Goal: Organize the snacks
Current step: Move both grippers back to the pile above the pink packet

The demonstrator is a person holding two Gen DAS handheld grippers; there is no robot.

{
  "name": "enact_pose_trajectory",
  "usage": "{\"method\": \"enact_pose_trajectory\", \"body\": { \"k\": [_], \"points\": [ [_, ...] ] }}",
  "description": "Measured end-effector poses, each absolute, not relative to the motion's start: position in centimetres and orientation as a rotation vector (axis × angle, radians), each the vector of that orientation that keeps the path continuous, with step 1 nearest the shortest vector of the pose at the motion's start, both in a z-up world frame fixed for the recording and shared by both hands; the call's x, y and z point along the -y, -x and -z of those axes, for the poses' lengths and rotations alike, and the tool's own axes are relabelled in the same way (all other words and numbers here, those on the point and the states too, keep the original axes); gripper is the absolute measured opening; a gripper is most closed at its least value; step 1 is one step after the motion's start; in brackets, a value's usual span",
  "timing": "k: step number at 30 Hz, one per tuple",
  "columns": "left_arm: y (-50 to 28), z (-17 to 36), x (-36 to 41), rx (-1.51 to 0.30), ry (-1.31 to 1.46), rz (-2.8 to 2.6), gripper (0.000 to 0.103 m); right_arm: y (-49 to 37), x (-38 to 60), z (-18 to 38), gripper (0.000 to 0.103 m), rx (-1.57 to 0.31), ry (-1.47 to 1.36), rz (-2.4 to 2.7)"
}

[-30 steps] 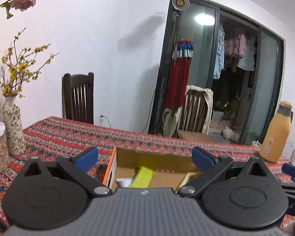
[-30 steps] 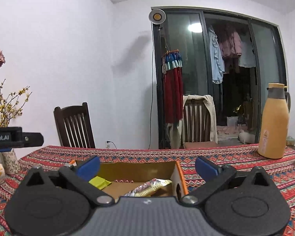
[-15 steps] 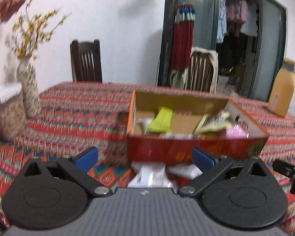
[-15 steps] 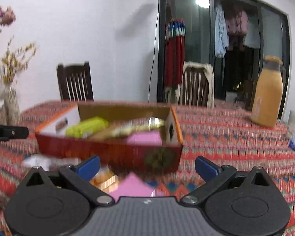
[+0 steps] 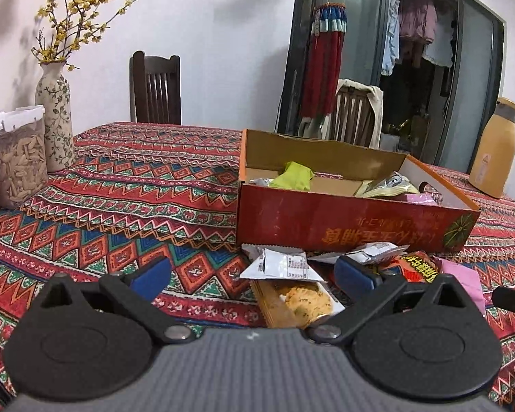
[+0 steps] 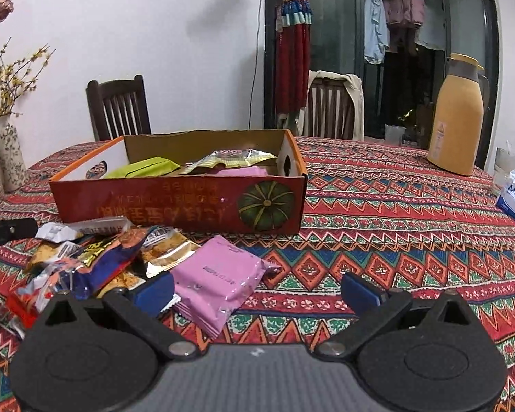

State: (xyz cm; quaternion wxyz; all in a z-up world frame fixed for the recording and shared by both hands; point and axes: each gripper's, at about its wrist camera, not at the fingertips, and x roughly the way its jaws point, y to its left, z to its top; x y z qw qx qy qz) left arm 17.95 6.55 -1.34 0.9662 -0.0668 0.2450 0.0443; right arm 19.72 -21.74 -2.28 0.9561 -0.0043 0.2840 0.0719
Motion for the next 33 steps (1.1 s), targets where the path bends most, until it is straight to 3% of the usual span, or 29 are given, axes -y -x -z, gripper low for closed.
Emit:
{"method": "enact_pose_trajectory", "body": {
  "k": [17, 33],
  "points": [
    [-17.8, 1.5, -7.2, -0.505, 0.181, -0.073, 0.103, -20.6, 21.4, 3.0, 0.103, -0.613, -0.009, -0.132],
    [-18.3, 1.9, -7.6, -0.537, 0.207, -0.062, 0.103, -27.1, 19.1, 4.0, 0.103, -0.714, 0.038, -0.114]
  ]
}}
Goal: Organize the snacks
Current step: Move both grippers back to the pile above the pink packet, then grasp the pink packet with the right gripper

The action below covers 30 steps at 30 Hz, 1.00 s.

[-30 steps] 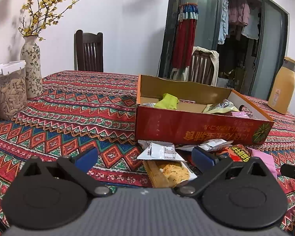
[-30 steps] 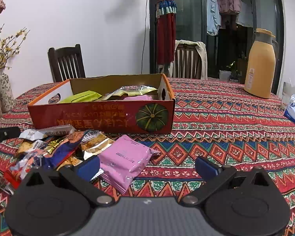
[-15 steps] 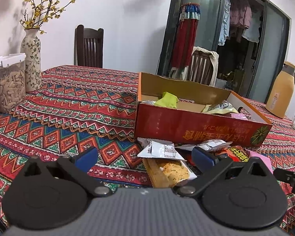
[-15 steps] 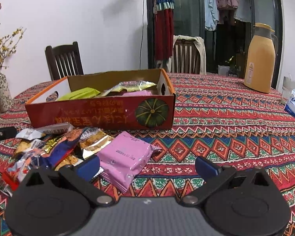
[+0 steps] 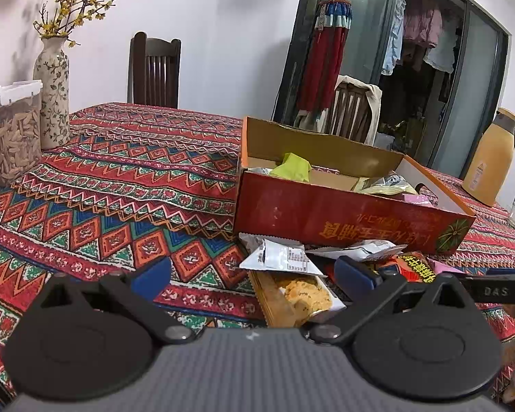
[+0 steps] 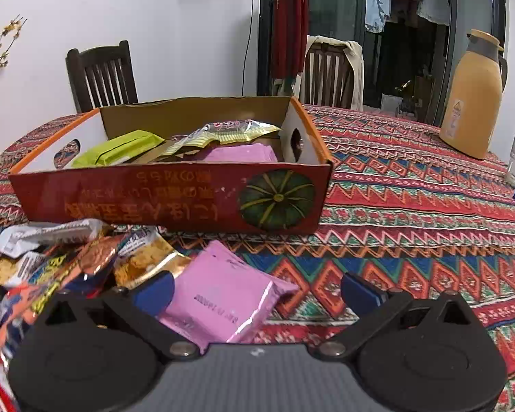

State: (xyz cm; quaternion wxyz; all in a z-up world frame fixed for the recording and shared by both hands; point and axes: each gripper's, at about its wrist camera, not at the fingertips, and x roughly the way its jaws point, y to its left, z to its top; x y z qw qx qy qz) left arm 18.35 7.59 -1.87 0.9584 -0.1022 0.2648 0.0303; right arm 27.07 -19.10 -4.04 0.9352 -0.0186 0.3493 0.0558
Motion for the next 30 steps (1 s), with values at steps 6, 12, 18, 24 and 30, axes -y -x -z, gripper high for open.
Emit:
{"method": "enact_pose_trajectory", "body": {
  "k": [6, 12, 18, 24, 30],
  "points": [
    [-18.5, 2.0, -7.7, -0.545, 0.215, -0.055, 0.103, -27.2, 19.0, 4.4, 0.103, -0.715, 0.033, -0.115],
    [-18.4, 2.0, -7.7, -0.542, 0.218, -0.054, 0.103, -27.6, 18.6, 4.6, 0.103, -0.742, 0.024, -0.128],
    [-18.4, 2.0, -7.7, -0.542, 0.222, -0.052, 0.103, -27.2, 18.9, 5.4, 0.103, -0.782, 0.027, -0.13],
    [-18.4, 2.0, -7.8, -0.539, 0.226, -0.053, 0.103, -26.3, 19.7, 5.5, 0.101, -0.768, 0.04, -0.154],
    [-18.4, 1.9, -7.8, -0.538, 0.229, -0.051, 0.103, -26.0, 19.3, 5.2, 0.082, -0.738, 0.042, -0.19]
  ]
}}
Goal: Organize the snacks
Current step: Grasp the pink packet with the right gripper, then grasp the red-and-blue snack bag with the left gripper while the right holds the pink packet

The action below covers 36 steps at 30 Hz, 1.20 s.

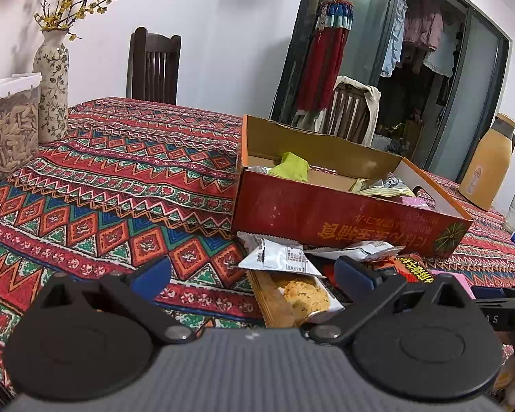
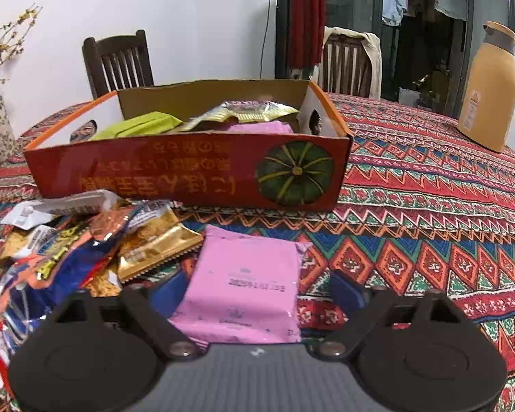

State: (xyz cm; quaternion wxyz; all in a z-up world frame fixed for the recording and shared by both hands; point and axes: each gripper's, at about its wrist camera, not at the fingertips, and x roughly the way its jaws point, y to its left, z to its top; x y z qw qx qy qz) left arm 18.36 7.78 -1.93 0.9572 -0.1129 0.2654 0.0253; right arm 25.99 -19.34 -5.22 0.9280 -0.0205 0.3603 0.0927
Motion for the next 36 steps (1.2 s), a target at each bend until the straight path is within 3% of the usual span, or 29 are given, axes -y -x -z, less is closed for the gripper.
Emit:
{"method": "enact_pose_trajectory", "body": {
  "k": [2, 3, 16, 29, 36],
  "points": [
    [-18.4, 1.9, -7.8, -0.538, 0.229, -0.05, 0.103, -25.8, 19.2, 5.1, 0.064, -0.727, 0.042, -0.213],
    [-18.4, 1.9, -7.8, -0.538, 0.229, -0.051, 0.103, -25.8, 19.2, 5.0, 0.061, -0.722, 0.044, -0.217],
    [-18.5, 2.1, -7.7, -0.547, 0.228, -0.053, 0.103, -22.1, 21.5, 3.6, 0.061, -0.544, 0.008, -0.164],
    [-18.9, 1.1, -7.0, -0.578, 0.201, -0.043, 0.103, -21.8, 22.4, 3.9, 0.061, -0.505, -0.042, -0.184],
    [-19.0, -1.3, -2.7, -0.599, 0.143, 0.072, 0.103, -21.5, 22.4, 3.7, 0.061, -0.489, -0.051, -0.187]
  ]
}}
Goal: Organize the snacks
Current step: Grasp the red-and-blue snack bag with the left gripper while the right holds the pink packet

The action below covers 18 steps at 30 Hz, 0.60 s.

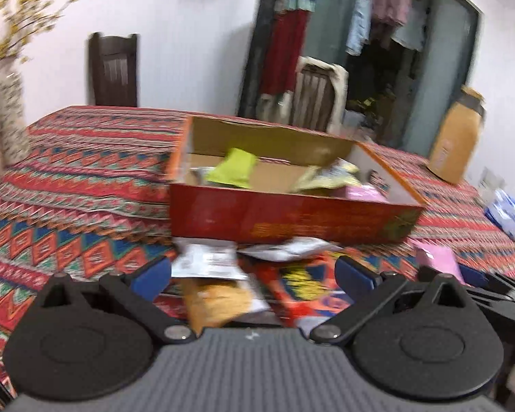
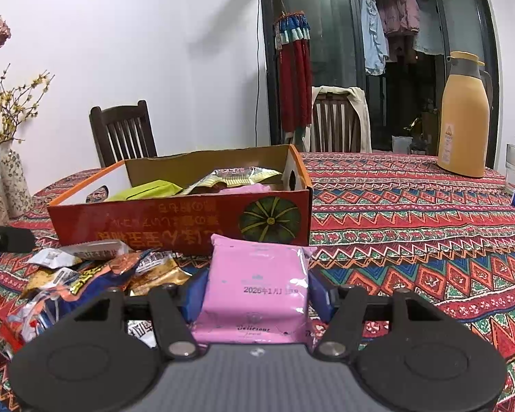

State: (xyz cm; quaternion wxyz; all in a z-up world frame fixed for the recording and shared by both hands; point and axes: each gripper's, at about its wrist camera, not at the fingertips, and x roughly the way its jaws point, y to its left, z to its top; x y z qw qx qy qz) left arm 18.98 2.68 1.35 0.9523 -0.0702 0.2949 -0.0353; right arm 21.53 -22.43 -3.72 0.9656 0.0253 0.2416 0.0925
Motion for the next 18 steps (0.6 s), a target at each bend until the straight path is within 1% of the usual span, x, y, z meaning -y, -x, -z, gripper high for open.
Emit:
{"method": "enact_pose_trajectory", "body": {
  "k": [6, 11, 12, 13, 14, 15, 17, 18],
  "points": [
    [-20.4, -0.8, 1.7, -0.706, 0.068, 0.113, 0.103, -21.3, 22.6, 3.7, 0.061, -0.482, -0.058, -0.19],
    [-21.5, 0.9, 2.9, -0.794, 0.087, 0.104, 0.103, -21.2, 22.7, 3.6, 0.061, -0.472, -0.065, -0.204],
    [-21.7, 1.1, 2.9, -0.81, 0.096, 0.107, 0.099, -21.1, 22.8, 3.6, 0.061, -0.469, -0.066, -0.207],
    [-21.7, 1.3, 2.9, -0.818, 0.102, 0.11, 0.09, -21.1, 22.7, 3.6, 0.061, -0.467, -0.067, -0.209],
    [-21.8, 1.5, 2.9, -0.829, 0.11, 0.11, 0.084, -21.1, 22.7, 3.6, 0.061, -0.466, -0.068, -0.212],
    [-21.9, 1.7, 2.7, -0.841, 0.12, 0.113, 0.072, -21.0, 22.8, 3.5, 0.061, -0.465, -0.07, -0.214],
    [-21.8, 1.8, 2.5, -0.838, 0.147, 0.124, 0.069, -21.0, 22.8, 3.5, 0.061, -0.463, -0.072, -0.217],
    [-21.6, 1.7, 2.4, -0.829, 0.148, 0.124, 0.064, -20.9, 22.8, 3.5, 0.061, -0.462, -0.072, -0.218]
  ]
}}
